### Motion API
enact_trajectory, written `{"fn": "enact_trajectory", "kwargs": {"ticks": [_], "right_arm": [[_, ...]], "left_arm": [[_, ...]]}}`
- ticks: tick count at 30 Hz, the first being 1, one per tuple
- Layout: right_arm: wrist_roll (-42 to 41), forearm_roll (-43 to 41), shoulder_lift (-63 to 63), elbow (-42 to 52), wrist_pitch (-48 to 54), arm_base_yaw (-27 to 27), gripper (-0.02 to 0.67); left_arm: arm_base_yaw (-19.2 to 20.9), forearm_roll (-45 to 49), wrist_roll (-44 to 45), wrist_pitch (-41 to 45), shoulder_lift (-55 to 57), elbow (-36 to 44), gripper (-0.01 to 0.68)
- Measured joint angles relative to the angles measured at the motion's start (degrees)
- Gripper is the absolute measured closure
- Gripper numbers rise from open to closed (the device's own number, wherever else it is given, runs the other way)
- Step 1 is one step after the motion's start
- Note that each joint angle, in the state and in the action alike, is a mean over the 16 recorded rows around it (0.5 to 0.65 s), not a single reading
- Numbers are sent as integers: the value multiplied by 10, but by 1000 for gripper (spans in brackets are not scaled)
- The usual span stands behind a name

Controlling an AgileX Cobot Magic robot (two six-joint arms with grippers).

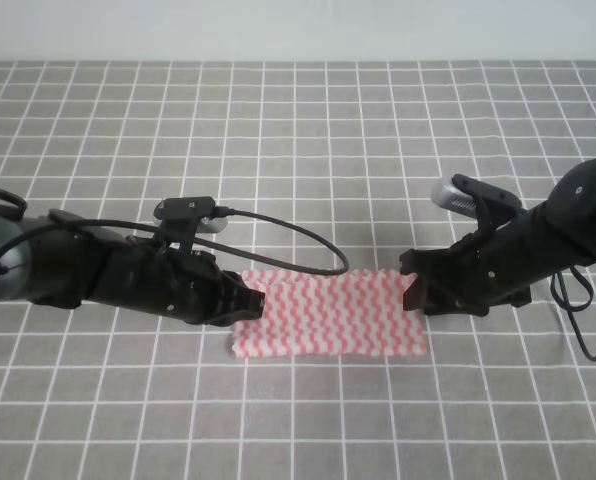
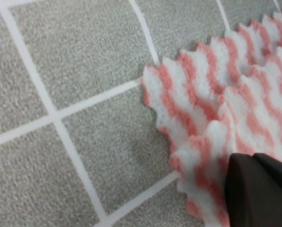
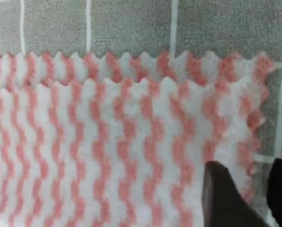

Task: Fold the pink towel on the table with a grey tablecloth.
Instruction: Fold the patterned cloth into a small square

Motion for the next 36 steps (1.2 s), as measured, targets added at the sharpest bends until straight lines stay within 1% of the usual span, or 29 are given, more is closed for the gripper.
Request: {"fn": "enact_trajectory", "kwargs": {"ticks": [22,36], "right_arm": [[-18,39,0,0,16,0,432],[-21,43,0,0,24,0,504]], "left_arm": [[0,8,0,0,0,1,675],[0,9,0,0,0,0,675]]}}
